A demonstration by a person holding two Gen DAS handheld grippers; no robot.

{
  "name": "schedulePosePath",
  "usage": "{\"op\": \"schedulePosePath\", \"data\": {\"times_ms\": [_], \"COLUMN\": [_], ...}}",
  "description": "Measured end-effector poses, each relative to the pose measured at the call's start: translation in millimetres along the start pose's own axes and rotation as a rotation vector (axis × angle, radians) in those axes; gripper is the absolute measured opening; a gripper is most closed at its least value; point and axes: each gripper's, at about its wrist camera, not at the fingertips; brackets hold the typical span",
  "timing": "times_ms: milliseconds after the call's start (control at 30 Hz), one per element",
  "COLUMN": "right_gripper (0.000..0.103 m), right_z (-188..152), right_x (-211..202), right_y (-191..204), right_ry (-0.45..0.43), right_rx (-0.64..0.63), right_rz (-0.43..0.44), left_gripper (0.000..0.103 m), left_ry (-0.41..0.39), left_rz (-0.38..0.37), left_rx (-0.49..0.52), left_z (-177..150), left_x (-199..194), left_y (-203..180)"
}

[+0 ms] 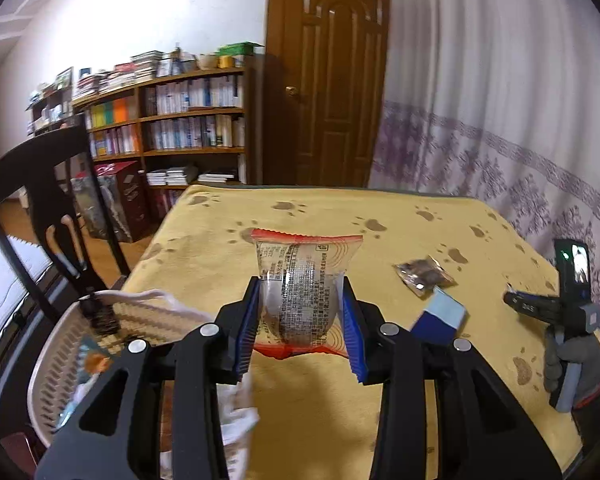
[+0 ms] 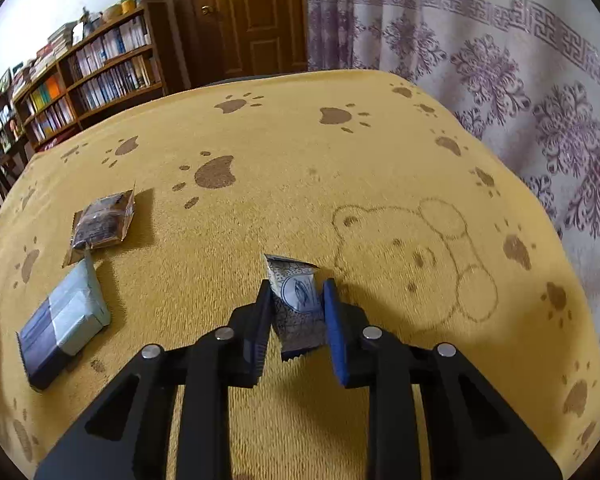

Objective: Organize snacks
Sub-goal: 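Carry the clear snack bag into the basket and open the left gripper, then carry the silver wrapped snack over the basket with the right gripper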

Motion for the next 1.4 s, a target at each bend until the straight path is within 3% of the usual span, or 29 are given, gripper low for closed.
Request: {"op": "schedulePosePath", "data": {"times_ms": [300,567,733,833,900,1000,1400], "right_gripper": [0.024,0.024,0.024,0.024,0.024,0.024,0.024], "right_z": [-0.9,1.3,0.8,-0.7,-2.1,-3.7,-14.3], "right_x": [-22.0,-54.5,-70.7,-80.1,-85.5,-92.8,-124.8], "right_y": [-10.6,24.3,49.1,65.7,75.3,88.5,160.9], "right_ry": [0.010,-0.025,-0.038,-0.043,-0.046,-0.050,-0.026], "right_rx": [0.143,0.115,0.077,0.051,0.033,0.009,-0.102], "right_rz": [0.170,0.283,0.345,0.381,0.399,0.426,0.613], "left_gripper": [0.039,0.039,0.039,0.044,0.073,0.083,0.086], "left_ry": [-0.045,-0.096,-0.097,-0.090,-0.095,-0.112,-0.188], "left_rz": [0.092,0.168,0.161,0.162,0.162,0.165,0.236], "left_rx": [-0.095,-0.143,-0.156,-0.163,-0.176,-0.202,-0.233], "left_z": [3.7,13.0,13.9,14.1,14.4,15.2,19.5], "left_x": [-22.0,-43.3,-47.8,-47.9,-49.7,-55.5,-82.6], "left_y": [59.4,94.3,102.0,102.9,104.7,109.8,123.6]}}
Point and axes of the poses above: each gripper's, at about its wrist camera, not at the fingertips, and x roughly the way its jaws point, y to its left, z to its top, and after that the axes turned 2 degrees about -x, right-handed
